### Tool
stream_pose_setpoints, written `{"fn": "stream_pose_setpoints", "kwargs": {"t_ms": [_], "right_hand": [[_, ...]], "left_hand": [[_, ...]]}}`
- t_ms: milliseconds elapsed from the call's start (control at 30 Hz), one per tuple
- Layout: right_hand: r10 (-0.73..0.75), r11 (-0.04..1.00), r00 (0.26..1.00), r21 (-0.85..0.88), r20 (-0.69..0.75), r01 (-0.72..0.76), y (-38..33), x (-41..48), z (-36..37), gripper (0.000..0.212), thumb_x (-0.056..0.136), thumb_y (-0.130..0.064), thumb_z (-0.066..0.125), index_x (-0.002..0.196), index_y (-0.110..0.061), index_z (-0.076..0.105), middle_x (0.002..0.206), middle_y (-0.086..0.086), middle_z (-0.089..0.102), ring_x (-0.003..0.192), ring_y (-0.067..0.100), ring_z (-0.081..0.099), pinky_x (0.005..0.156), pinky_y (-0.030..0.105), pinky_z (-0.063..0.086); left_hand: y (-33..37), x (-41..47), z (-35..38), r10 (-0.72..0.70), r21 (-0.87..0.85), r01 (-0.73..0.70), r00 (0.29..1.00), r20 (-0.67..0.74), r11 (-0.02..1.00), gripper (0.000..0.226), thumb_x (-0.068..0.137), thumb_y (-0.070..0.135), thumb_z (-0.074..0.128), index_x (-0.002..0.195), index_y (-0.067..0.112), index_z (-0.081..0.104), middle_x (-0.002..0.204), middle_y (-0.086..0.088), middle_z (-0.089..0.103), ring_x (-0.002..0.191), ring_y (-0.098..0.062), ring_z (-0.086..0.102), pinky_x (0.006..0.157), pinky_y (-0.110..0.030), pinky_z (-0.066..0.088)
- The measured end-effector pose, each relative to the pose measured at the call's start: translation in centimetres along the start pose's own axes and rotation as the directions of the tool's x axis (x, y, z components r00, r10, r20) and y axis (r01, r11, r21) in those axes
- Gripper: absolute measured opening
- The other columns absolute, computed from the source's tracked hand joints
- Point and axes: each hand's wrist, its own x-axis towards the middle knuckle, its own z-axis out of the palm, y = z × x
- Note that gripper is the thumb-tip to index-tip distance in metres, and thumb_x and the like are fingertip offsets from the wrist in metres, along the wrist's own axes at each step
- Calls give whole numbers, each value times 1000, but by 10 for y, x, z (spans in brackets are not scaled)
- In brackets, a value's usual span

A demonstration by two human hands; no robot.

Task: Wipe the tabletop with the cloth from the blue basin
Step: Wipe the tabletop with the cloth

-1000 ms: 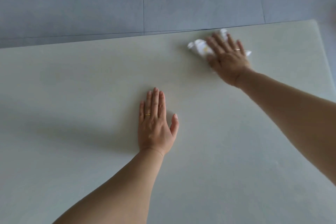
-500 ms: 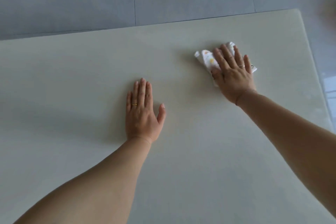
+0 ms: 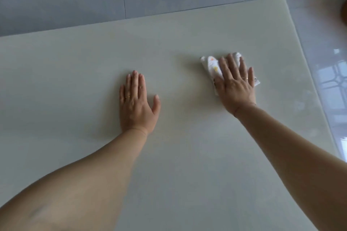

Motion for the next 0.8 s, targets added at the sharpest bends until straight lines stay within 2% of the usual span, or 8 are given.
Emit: {"fn": "stream_pose_setpoints", "kwargs": {"t_ms": [67, 133, 333, 400, 500, 567, 733, 800], "right_hand": [[197, 979, 979, 57, -52, -194, -19, -6, 7, 56, 98, -44, 27, 150, -29, 13, 160, -4, 5, 146, 23, -5, 117, 47, -6], [221, 973, 973, 83, -59, -216, -47, -24, 17, 56, 97, -43, 28, 150, -27, 14, 160, -2, 5, 146, 25, -5, 115, 49, -7], [-321, 944, 945, -56, 68, 325, -26, -62, 14, 56, 97, -49, 23, 149, -27, 20, 158, -1, 14, 146, 26, 4, 117, 49, 3], [-201, 977, 978, -60, 48, 203, 7, -54, 6, 55, 98, -48, 26, 149, -28, 18, 159, -2, 11, 146, 24, 1, 117, 47, 1], [183, 983, 983, 31, -24, -182, 14, -55, 7, 55, 98, -44, 28, 150, -28, 14, 160, -2, 6, 146, 24, -3, 117, 48, -2], [258, 965, 965, 60, -50, -255, -14, -75, 17, 56, 98, -44, 28, 150, -27, 14, 160, -1, 6, 146, 25, -4, 116, 49, -5], [-274, 961, 957, -5, 91, 276, -19, -121, 17, 55, 98, -47, 28, 149, -29, 17, 159, -3, 10, 146, 24, -2, 116, 46, -3], [-286, 956, 953, -42, 101, 292, 13, -116, 10, 56, 97, -48, 28, 149, -30, 17, 159, -4, 10, 146, 23, 0, 116, 46, 0]], "left_hand": [[0, 0, 2, 3, -3, -3, 1000, -9, 1000, 71, 87, 43, 33, 147, 4, 30, 157, -13, 24, 145, -28, 20, 118, -43, 13], [0, -1, 2, 5, -7, -6, 1000, -12, 1000, 71, 87, 42, 33, 147, 4, 30, 156, -13, 24, 145, -28, 20, 118, -43, 13], [0, -1, 2, 18, 4, -18, 1000, -14, 1000, 72, 86, 43, 30, 147, 4, 29, 157, -13, 23, 146, -28, 19, 118, -43, 12], [0, -1, 3, 18, 9, -18, 1000, -17, 1000, 72, 87, 43, 31, 148, 4, 28, 157, -13, 22, 146, -27, 17, 118, -42, 11], [-1, -1, 5, 8, 29, -8, 1000, -4, 1000, 72, 88, 42, 32, 149, 5, 23, 158, -12, 18, 147, -26, 14, 118, -42, 9], [0, -3, 5, 4, 51, -5, 1000, 19, 999, 72, 88, 42, 30, 150, 5, 20, 159, -12, 16, 147, -26, 13, 119, -42, 7], [6, -3, 2, -27, 80, 21, 997, 77, 997, 68, 97, 37, 38, 150, 4, 13, 160, -14, 8, 148, -27, 6, 119, -42, 0], [12, -18, -3, -82, 68, 77, 994, 74, 995, 68, 97, 39, 39, 150, 3, 15, 159, -14, 10, 148, -28, 6, 119, -43, 0]]}}
